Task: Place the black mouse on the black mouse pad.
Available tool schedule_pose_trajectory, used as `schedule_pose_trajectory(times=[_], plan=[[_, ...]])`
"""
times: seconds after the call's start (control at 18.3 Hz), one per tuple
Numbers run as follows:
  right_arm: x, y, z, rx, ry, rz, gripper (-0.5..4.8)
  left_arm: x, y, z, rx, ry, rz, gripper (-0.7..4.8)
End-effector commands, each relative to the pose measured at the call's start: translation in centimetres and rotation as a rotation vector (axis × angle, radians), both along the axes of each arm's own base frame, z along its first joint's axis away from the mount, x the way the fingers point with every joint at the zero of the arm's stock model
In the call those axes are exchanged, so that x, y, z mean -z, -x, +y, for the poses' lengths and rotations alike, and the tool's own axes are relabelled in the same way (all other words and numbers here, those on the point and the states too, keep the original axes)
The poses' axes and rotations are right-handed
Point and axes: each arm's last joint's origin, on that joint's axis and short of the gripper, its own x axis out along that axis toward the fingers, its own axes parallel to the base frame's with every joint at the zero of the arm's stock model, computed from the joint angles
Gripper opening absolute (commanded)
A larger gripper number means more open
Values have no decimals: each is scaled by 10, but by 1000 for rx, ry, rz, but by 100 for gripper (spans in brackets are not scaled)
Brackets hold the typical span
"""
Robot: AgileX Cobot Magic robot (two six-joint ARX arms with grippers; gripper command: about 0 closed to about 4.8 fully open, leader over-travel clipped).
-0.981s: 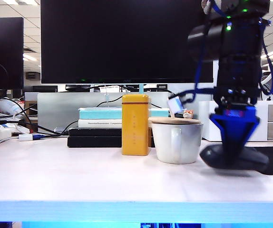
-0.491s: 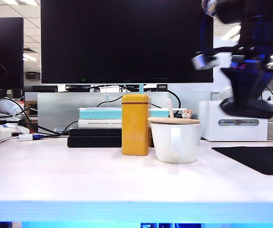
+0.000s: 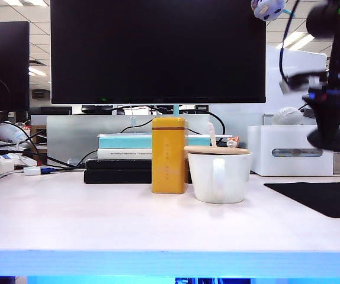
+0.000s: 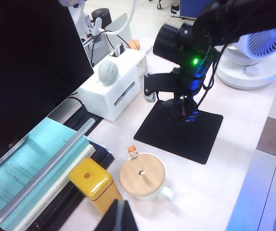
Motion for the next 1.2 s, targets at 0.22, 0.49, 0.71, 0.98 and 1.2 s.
schedule_pose_trajectory(times=[0.22,0.49,0.71,0.98,1.2], plan=[[42,-16,1,19,2,146,305,-3,1,1,-2,17,-18,-6],[39,-26,3,49,-18,37,305,-3,1,1,-1,17,-19,-6],[40,-28,3,57,-23,19,323,-3,1,1,-1,17,-20,-6],[40,-29,3,57,-24,17,479,-3,1,1,-1,17,-19,-6],[14,-23,3,72,-45,-80,416,-3,1,1,-5,23,-12,-6]])
